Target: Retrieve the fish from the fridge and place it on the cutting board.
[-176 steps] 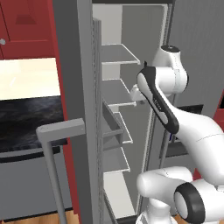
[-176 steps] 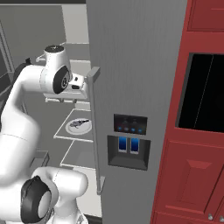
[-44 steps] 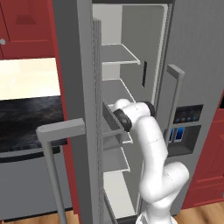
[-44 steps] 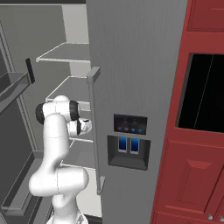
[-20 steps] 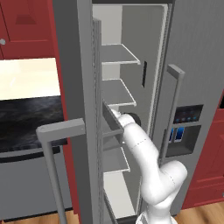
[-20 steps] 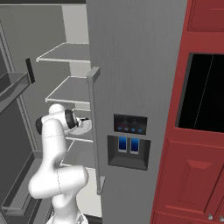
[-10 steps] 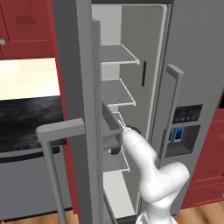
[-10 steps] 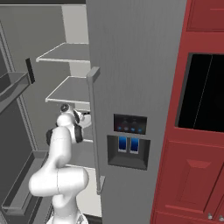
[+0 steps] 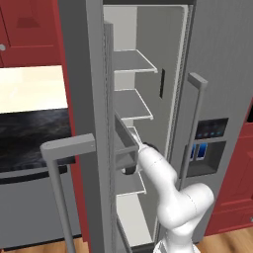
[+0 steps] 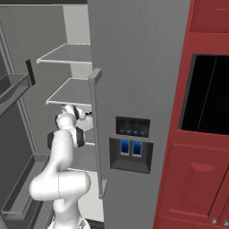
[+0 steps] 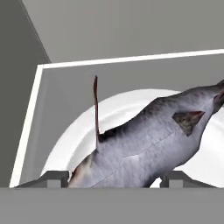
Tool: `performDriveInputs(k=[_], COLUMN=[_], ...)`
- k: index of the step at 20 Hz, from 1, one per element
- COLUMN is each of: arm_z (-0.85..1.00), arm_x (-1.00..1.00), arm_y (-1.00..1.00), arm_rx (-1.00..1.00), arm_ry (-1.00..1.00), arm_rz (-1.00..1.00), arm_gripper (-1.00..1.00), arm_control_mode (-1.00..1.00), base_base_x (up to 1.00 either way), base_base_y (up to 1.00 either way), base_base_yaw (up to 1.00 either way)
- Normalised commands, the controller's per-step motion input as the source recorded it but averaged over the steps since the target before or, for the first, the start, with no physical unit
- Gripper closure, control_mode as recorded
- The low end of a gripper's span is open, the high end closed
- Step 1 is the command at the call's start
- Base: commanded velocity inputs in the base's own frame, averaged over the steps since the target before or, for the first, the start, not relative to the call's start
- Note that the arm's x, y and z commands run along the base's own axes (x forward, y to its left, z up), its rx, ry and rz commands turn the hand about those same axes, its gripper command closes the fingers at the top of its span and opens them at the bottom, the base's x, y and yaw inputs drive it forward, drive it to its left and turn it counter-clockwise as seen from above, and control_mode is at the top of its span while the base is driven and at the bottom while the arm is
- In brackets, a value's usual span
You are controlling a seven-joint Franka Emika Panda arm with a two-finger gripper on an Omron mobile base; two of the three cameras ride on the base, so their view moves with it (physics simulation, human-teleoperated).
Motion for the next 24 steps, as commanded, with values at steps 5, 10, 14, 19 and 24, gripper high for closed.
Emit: performDriveInputs(k=[5,10,14,19,24], arm_z=[-0.76,-0.97,-1.0,-0.4,1.0], arm_x=[-1.0,-1.0,-1.0,-0.99,-0.74], arm_y=[-0.35,-0.56,-0.78,-0.75,0.0], arm_rx=[-0.01,0.0,-0.09,0.07,0.13], arm_ry=[-0.41,-0.42,-0.28,-0.17,-0.2], arm_rz=[0.02,0.0,0.02,0.01,-0.04], arm_gripper=[1.0,1.0,1.0,1.0,1.0], arm_control_mode=[-1.0,-1.0,-1.0,-1.0,-1.0], base_base_x=[0.0,0.0,0.0,0.0,0.0], base_base_y=[0.0,0.0,0.0,0.0,0.0], base_base_yaw=[0.0,0.0,0.0,0.0,0.0])
